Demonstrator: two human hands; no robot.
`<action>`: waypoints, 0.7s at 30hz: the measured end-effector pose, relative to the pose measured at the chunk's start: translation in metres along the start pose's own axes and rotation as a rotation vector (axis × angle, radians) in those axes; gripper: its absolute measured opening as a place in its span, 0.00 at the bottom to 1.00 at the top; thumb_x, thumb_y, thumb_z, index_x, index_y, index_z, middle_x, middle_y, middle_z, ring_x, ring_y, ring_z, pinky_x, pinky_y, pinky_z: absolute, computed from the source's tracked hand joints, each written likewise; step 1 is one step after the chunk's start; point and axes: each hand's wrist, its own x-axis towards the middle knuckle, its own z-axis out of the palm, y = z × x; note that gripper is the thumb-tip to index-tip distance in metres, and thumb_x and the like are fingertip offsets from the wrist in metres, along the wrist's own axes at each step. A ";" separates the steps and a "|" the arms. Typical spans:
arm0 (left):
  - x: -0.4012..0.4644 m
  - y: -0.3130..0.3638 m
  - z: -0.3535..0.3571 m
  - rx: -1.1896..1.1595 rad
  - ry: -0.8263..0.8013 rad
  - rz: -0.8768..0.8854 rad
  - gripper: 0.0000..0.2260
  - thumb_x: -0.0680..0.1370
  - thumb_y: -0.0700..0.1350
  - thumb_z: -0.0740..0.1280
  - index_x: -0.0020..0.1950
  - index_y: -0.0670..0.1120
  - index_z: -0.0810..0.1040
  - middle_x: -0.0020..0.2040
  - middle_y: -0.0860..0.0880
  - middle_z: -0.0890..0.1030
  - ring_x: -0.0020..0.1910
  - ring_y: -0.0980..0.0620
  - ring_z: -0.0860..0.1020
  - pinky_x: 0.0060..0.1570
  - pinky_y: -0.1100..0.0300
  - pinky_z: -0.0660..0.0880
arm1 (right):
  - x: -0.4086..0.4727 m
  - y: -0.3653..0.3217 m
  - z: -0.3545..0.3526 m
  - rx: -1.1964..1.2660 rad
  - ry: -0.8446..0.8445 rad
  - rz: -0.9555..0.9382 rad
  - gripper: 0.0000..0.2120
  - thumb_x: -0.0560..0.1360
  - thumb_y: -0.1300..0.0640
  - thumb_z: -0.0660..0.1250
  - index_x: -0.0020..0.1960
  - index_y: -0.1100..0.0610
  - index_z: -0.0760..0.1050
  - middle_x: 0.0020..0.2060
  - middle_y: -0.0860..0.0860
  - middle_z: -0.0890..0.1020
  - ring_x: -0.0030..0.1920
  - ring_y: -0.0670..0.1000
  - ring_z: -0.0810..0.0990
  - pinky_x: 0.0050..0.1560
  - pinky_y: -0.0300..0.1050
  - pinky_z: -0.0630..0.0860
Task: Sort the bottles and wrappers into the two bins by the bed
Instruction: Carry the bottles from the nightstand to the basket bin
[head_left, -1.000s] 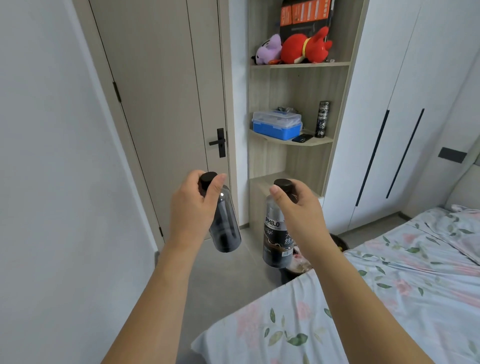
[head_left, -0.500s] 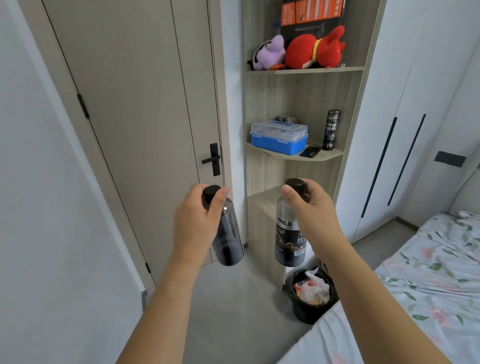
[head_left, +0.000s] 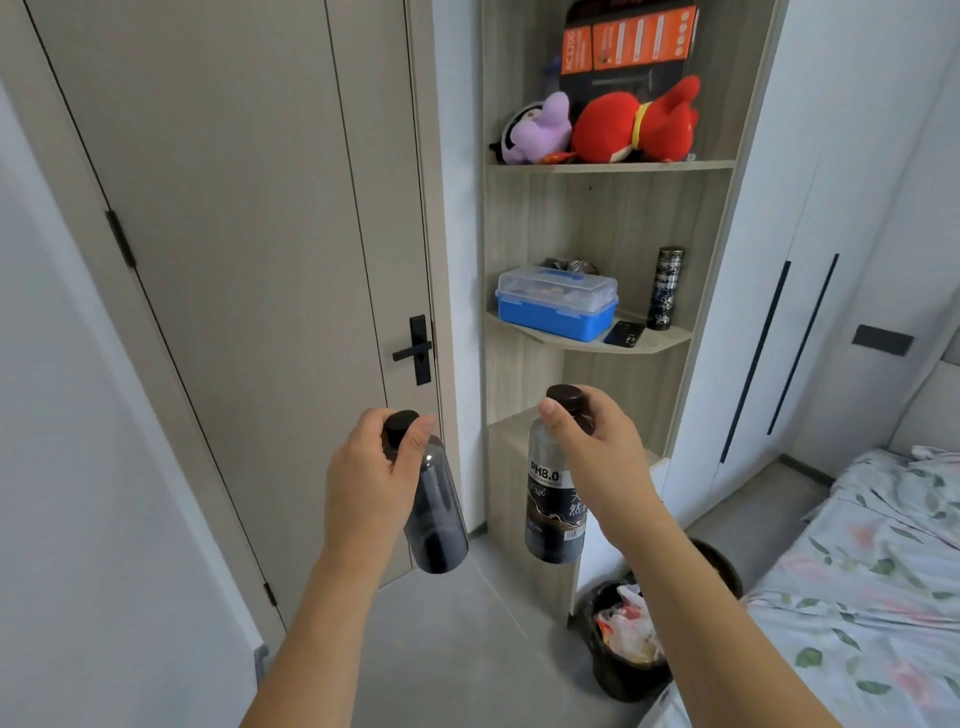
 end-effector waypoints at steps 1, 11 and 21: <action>0.008 -0.007 0.005 -0.004 -0.011 -0.008 0.17 0.76 0.62 0.63 0.48 0.48 0.76 0.38 0.56 0.79 0.38 0.58 0.78 0.34 0.68 0.70 | 0.009 0.003 0.005 -0.005 0.011 0.008 0.08 0.77 0.49 0.66 0.55 0.50 0.76 0.46 0.45 0.81 0.47 0.43 0.79 0.42 0.37 0.72; 0.139 -0.080 0.065 -0.068 -0.164 0.081 0.18 0.76 0.63 0.62 0.48 0.49 0.75 0.38 0.54 0.79 0.39 0.54 0.78 0.37 0.55 0.77 | 0.118 0.040 0.070 -0.019 0.196 0.031 0.09 0.76 0.50 0.68 0.55 0.51 0.77 0.46 0.45 0.82 0.48 0.43 0.80 0.43 0.36 0.72; 0.200 -0.113 0.122 -0.139 -0.248 0.144 0.18 0.76 0.62 0.62 0.50 0.48 0.75 0.39 0.54 0.79 0.38 0.58 0.78 0.36 0.63 0.75 | 0.185 0.079 0.089 -0.058 0.255 0.036 0.08 0.77 0.50 0.67 0.56 0.50 0.75 0.47 0.44 0.81 0.48 0.41 0.78 0.42 0.35 0.72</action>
